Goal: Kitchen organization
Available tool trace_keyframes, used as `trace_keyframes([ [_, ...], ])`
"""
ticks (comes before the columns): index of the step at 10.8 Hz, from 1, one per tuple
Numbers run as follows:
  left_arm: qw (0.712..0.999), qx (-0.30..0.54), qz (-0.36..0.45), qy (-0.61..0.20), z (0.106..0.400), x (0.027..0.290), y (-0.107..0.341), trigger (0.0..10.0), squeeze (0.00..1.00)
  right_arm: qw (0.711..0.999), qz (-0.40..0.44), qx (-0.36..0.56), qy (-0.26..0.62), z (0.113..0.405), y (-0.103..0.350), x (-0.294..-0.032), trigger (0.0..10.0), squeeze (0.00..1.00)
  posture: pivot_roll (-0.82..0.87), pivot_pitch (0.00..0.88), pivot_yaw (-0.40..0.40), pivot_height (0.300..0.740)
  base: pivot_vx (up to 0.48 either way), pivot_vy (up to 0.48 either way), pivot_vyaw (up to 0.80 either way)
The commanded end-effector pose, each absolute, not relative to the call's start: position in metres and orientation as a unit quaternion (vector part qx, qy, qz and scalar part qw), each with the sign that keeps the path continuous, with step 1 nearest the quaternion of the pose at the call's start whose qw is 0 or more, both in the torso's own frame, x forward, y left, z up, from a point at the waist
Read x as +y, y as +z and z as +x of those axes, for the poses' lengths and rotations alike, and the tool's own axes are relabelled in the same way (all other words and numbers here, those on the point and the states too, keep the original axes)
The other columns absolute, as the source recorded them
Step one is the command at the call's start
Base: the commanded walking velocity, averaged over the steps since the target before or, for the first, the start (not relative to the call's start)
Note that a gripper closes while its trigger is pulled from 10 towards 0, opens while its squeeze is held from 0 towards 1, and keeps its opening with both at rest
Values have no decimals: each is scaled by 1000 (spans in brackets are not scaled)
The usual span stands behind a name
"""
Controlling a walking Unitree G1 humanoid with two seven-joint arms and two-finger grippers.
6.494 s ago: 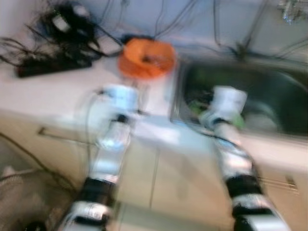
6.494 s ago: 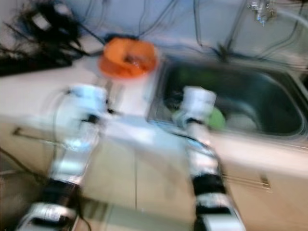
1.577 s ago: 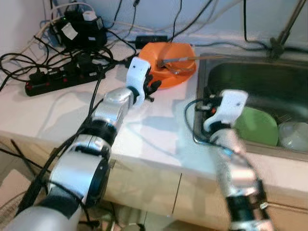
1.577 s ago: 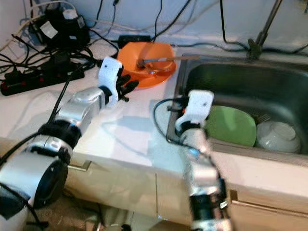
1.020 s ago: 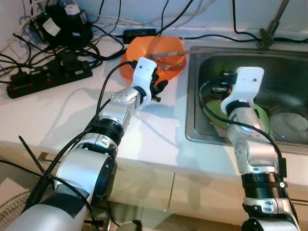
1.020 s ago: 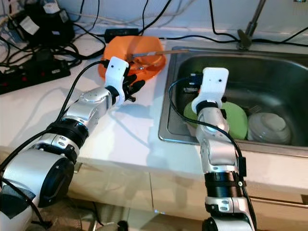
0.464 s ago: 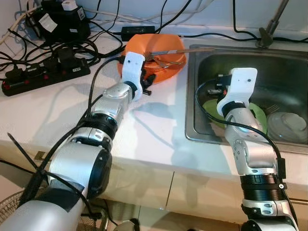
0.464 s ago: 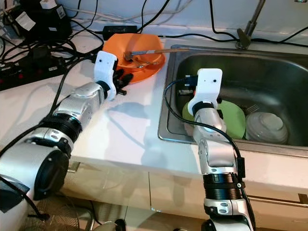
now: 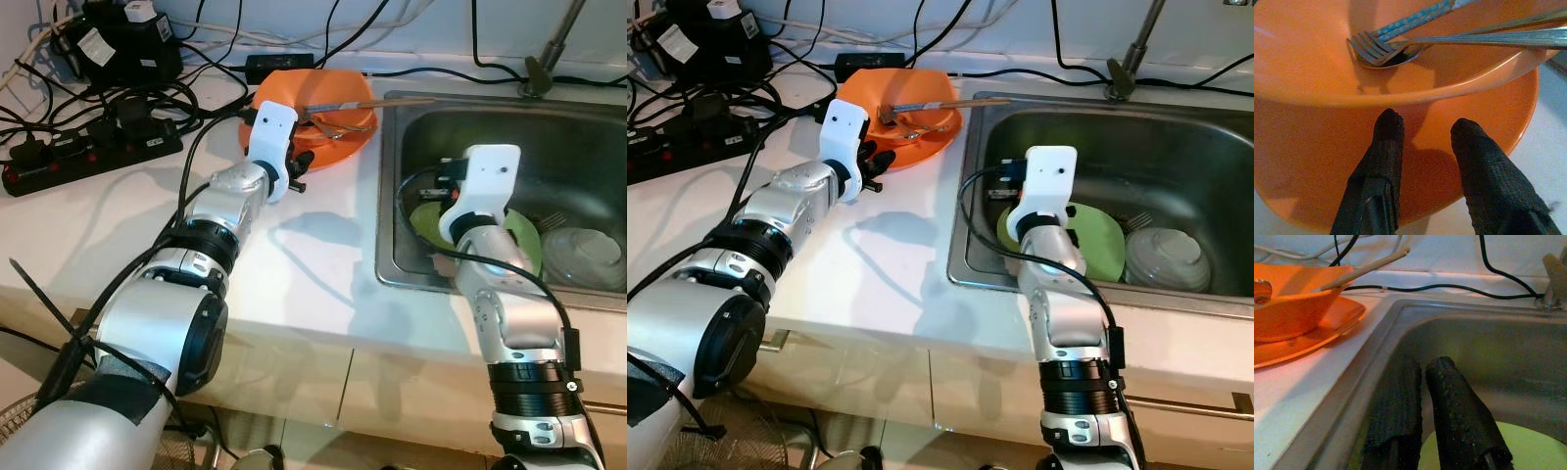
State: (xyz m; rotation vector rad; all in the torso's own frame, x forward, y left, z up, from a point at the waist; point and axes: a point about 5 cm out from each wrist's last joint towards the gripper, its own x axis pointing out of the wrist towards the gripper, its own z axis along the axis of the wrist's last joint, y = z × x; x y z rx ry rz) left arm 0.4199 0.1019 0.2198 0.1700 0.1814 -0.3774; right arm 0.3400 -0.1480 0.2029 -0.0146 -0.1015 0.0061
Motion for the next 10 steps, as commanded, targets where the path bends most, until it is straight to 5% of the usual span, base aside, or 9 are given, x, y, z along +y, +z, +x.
trace_keyframes([
  [1, 963, 170, 97, -186, 413, 108, 186, 10000, 0, 999, -1, -49, 10, 338, 203, -145, 10000, 0, 51, 179, 61, 740, 0, 0, 0],
  [10, 935, 250, 77, -240, 394, 120, 163, 10000, 0, 998, 17, -59, 34, 354, 204, -128, 10000, 0, 179, 94, 55, 740, 0, 0, 0],
])
